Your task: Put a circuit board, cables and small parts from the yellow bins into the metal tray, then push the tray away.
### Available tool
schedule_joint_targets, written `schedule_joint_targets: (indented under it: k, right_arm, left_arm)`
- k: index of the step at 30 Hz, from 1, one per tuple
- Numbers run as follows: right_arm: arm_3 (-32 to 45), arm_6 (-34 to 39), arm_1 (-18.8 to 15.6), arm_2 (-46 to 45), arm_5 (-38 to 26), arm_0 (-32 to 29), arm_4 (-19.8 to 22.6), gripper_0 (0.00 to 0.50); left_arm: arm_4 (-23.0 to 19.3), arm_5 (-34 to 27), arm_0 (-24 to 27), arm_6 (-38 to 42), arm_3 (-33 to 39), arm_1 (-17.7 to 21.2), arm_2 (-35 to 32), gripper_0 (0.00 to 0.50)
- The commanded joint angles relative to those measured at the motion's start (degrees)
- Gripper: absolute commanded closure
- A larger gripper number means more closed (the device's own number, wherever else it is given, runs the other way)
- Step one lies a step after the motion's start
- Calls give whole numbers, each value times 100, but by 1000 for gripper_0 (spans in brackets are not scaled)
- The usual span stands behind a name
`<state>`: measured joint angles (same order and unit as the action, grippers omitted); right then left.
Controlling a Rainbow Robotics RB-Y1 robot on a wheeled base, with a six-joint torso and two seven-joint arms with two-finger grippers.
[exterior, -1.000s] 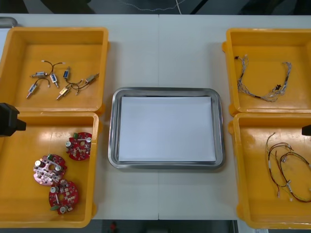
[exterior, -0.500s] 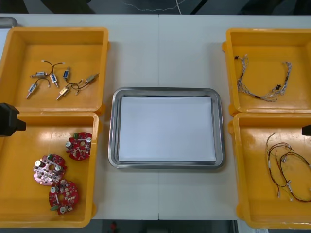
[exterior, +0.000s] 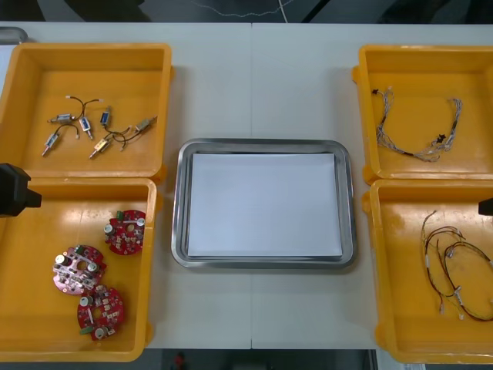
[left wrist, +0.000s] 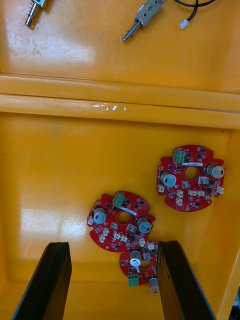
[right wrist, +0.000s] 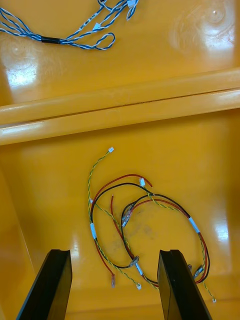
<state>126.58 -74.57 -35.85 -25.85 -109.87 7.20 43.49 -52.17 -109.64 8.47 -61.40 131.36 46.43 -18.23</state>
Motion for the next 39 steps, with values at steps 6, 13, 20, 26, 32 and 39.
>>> schedule_joint_targets:
  k: [6,13,20,26,32,39]
  right_arm:
    - [42,215,-212,-131,-13,-87,19,0]
    - [42,215,-212,-131,-13,-87,19,0]
    - [42,215,-212,-131,-13,-87,19,0]
    - [42,215,-212,-131,-13,-87,19,0]
    - [42,215,-212,-131,-13,-87,19,0]
    - [42,215,-212,-131,-13,-87,19,0]
  left_arm:
    - [-39,-36,-74,-294,162,235,-163,0]
    - [-39,-36,-74,-294,162,235,-163,0]
    - [-39,-36,-74,-294,162,235,-163,0]
    - [-39,-36,-74,-294,162,235,-163,0]
    - [-39,-36,-74,-294,162,235,-163,0]
    - [-39,-36,-74,-294,162,235,-163,0]
